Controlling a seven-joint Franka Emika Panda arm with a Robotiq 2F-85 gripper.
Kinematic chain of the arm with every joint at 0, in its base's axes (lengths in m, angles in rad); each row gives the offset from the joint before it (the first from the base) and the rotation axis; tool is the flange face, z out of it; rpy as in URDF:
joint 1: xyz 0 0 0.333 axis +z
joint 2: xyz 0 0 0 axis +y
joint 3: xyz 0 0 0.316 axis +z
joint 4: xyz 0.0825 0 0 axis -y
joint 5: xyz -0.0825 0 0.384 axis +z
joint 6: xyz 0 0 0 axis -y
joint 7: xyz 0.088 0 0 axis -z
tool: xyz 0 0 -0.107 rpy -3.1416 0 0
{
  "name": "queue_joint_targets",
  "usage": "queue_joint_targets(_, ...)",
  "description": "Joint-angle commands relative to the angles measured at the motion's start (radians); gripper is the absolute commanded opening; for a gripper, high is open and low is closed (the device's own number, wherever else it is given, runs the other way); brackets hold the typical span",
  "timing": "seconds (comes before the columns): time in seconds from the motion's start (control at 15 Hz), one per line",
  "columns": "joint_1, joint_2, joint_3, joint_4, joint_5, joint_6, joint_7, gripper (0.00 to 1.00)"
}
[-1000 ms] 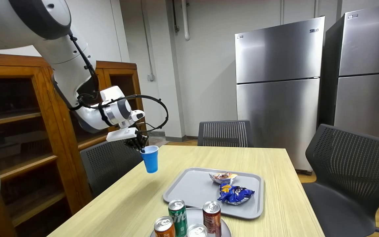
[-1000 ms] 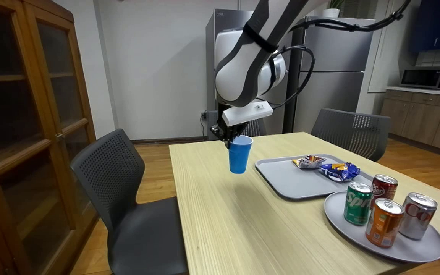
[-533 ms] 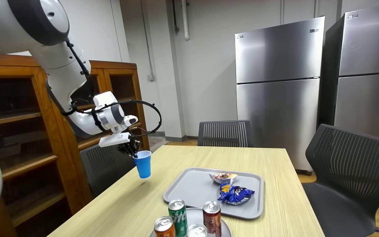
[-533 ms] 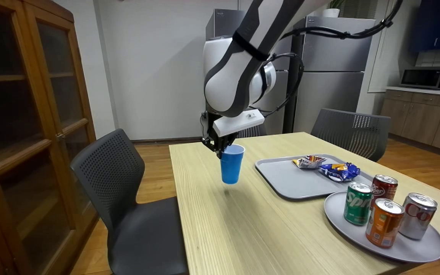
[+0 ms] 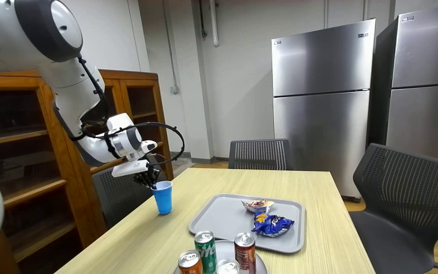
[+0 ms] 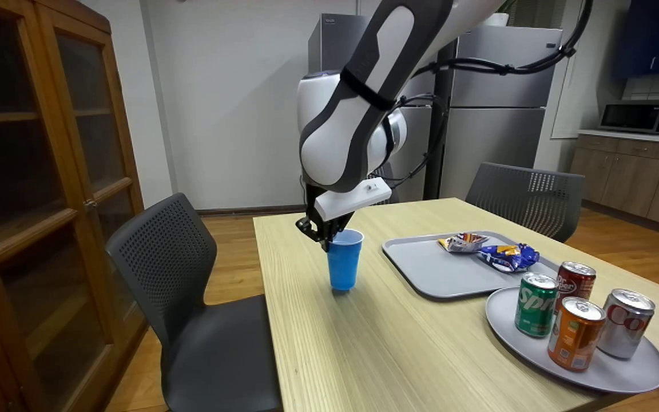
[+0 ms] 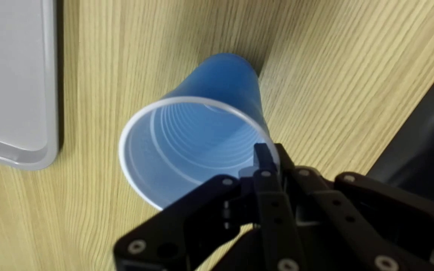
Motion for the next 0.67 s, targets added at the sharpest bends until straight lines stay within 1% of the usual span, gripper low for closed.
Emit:
queue_joint_targets(0.0,0.018,0.027,-0.016,0.045,-0.021,-0.018,0.048,0.01)
queue_joint_targets(0.07,0.018,0.031,-0.017,0.050,-0.020,-0.019,0.050,0.01)
queue_joint_targets(0.13,0.020,0.034,-0.020,0.054,-0.019,-0.019,0.056,0.24)
queue_joint_targets(0.2,0.020,0.034,-0.022,0.055,-0.019,-0.014,0.060,0.31)
queue_joint_targets(0.27,0.020,0.031,-0.023,0.054,-0.018,-0.010,0.065,0.36)
queue_joint_targets(0.6,-0.004,-0.016,-0.022,0.046,-0.002,0.001,0.066,0.73)
